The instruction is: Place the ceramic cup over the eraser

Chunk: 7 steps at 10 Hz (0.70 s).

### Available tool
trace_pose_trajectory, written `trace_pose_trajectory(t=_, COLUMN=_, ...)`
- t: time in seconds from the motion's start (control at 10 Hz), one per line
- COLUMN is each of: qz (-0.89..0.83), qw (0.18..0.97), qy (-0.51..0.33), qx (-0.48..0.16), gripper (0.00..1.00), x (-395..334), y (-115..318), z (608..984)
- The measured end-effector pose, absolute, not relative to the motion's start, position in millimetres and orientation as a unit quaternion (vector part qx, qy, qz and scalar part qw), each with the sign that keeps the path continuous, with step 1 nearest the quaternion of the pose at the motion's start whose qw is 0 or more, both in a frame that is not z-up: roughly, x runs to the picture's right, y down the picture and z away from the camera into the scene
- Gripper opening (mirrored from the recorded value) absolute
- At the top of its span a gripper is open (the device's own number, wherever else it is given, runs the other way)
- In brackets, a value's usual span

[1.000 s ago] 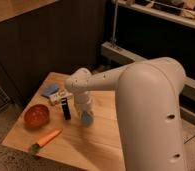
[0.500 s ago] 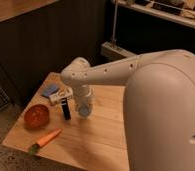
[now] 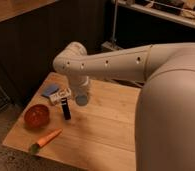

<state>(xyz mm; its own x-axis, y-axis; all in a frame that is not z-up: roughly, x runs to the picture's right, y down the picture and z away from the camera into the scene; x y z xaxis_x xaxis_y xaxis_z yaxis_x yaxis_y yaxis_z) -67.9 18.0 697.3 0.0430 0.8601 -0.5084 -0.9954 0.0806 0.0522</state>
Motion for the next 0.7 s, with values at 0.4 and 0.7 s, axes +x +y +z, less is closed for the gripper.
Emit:
trace_pose_trajectory(t=0.4, qz=0.654, qw=0.713, qy=0.18, qx=-0.176, gripper=0.0, x=-95, y=-3, z=679)
trace_pose_trajectory(t=0.7, qz=0.645, qw=0.718, qy=0.167, qx=-0.199, gripper=0.0, x=-112, y=-4, z=676)
